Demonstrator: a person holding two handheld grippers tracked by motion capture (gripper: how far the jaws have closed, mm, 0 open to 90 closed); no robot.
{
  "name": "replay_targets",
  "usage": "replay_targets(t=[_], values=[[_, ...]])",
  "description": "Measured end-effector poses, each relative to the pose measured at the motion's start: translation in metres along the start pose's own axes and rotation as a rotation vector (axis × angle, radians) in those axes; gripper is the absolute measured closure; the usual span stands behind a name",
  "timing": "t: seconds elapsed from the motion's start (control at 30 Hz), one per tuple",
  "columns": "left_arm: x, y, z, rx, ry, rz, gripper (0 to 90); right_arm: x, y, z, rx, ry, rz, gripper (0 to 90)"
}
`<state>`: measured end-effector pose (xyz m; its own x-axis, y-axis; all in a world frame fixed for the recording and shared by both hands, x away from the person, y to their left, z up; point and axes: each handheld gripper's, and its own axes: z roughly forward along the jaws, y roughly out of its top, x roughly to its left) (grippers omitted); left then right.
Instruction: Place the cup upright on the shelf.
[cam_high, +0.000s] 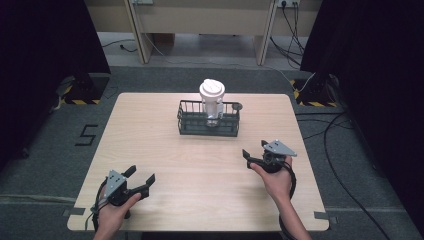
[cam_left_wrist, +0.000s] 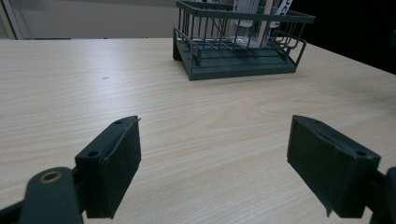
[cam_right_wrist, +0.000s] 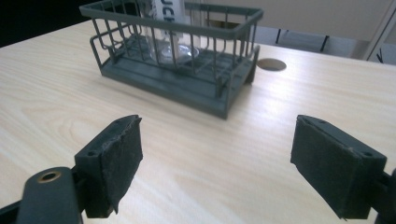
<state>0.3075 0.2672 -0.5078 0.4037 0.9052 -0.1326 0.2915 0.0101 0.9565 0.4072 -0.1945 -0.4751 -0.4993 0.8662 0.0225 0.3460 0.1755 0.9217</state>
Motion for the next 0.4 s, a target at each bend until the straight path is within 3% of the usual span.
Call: replay_targets(t=[0.13,0.4], values=[[-0.001,0.000,0.000,0.001,0.000,0.003,17.0,0.000,-0.017,-0.013,-0.003,-0.003,0.012,17.3],[-0.001,0.000,0.001,0.003,-0.001,0.006,17.0,0.004,-0.030,-0.023,-0.024,0.001,0.022,17.3]])
